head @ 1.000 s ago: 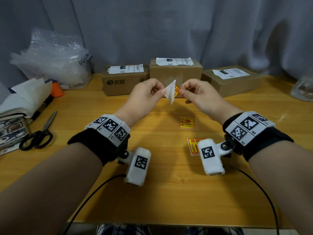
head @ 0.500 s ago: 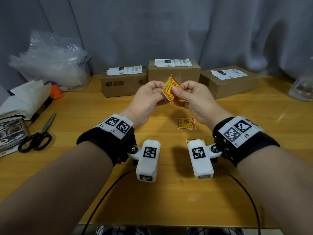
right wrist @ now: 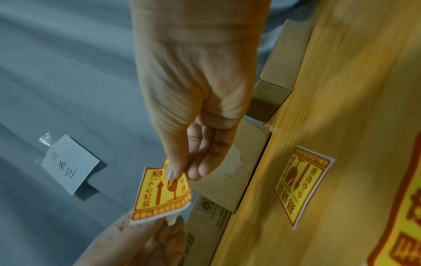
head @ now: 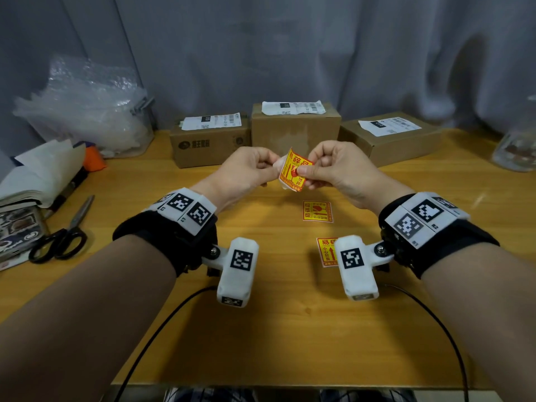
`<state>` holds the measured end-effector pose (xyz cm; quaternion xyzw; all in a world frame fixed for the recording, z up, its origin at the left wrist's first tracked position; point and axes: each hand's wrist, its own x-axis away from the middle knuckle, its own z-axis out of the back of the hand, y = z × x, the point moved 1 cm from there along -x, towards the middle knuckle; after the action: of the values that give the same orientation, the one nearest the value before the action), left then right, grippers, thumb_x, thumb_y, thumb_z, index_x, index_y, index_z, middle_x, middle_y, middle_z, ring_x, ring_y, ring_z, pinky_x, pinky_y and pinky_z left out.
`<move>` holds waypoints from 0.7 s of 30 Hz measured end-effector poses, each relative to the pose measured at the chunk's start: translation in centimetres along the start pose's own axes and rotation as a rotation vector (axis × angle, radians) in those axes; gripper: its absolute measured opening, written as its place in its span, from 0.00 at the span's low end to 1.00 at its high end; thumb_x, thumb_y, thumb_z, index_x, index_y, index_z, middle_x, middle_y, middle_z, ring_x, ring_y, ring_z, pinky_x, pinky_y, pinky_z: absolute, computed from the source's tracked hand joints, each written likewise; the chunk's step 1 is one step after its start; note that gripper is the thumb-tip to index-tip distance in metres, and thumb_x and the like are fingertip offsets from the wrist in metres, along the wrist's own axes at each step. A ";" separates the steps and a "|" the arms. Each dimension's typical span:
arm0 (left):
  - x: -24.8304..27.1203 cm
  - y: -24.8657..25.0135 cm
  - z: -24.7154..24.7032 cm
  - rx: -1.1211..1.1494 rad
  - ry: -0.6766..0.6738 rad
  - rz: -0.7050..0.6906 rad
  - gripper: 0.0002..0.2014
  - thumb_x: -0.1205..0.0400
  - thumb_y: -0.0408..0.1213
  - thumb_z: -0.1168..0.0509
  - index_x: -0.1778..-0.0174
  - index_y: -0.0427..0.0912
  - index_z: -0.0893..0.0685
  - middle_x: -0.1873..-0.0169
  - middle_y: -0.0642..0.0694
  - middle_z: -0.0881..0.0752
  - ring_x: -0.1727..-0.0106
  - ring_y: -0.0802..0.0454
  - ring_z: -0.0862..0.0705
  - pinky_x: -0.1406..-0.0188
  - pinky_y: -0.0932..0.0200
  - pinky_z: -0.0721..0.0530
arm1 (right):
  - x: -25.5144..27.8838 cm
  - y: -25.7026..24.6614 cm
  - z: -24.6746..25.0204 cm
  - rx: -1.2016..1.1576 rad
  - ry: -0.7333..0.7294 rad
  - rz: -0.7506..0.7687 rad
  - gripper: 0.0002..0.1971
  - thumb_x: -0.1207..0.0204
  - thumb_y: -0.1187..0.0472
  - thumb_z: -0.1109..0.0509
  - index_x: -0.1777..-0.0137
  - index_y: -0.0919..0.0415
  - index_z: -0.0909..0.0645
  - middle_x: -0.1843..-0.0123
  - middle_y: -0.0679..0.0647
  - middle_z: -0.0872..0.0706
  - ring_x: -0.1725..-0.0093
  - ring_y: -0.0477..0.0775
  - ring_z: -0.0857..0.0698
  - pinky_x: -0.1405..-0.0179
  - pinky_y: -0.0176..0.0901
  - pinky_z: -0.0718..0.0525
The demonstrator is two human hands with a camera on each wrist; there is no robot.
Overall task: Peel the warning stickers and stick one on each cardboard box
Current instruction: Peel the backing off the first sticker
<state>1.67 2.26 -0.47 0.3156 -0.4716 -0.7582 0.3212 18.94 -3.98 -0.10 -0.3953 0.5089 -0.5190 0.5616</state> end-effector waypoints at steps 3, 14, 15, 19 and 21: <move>0.0 -0.2 0.1 0.015 -0.010 0.030 0.03 0.20 0.31 0.34 0.58 0.42 0.17 0.67 0.51 0.15 0.70 0.66 0.20 0.69 0.71 0.24 | 0.1 -0.1 0.1 0.006 -0.016 -0.028 0.09 0.30 0.70 0.25 0.59 0.63 0.24 0.75 0.53 0.12 0.75 0.45 0.15 0.73 0.33 0.15; 0.1 -0.1 -1.2 0.234 0.005 0.084 0.02 0.22 0.29 0.33 0.58 0.40 0.17 0.68 0.49 0.13 0.70 0.61 0.17 0.66 0.68 0.18 | 0.3 0.4 -1.1 -0.191 0.042 -0.063 0.07 0.27 0.68 0.28 0.59 0.60 0.24 0.66 0.53 0.11 0.67 0.46 0.12 0.65 0.39 0.13; 0.1 -0.2 -1.2 0.214 0.024 0.083 0.03 0.21 0.28 0.33 0.59 0.40 0.17 0.68 0.48 0.14 0.71 0.62 0.18 0.67 0.69 0.18 | 0.2 0.3 -1.0 -0.183 0.066 -0.050 0.08 0.27 0.69 0.27 0.60 0.61 0.24 0.69 0.52 0.11 0.69 0.47 0.13 0.68 0.38 0.14; 0.1 -0.1 -1.0 0.163 0.055 0.078 0.04 0.20 0.28 0.35 0.60 0.39 0.17 0.70 0.47 0.15 0.74 0.64 0.19 0.71 0.72 0.19 | 0.2 0.1 -0.6 -0.096 0.119 -0.003 0.09 0.30 0.70 0.25 0.59 0.61 0.24 0.74 0.53 0.12 0.75 0.47 0.14 0.73 0.35 0.14; 0.3 0.1 -0.8 0.126 0.039 0.080 0.03 0.20 0.31 0.34 0.59 0.40 0.17 0.67 0.45 0.15 0.73 0.64 0.19 0.70 0.72 0.18 | 0.2 0.0 -0.5 -0.060 0.111 0.018 0.13 0.30 0.70 0.25 0.51 0.59 0.25 0.71 0.57 0.14 0.73 0.50 0.14 0.71 0.38 0.14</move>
<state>2.18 1.58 -0.70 0.3310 -0.5243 -0.7071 0.3398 18.47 -4.13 -0.22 -0.3781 0.5583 -0.5196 0.5248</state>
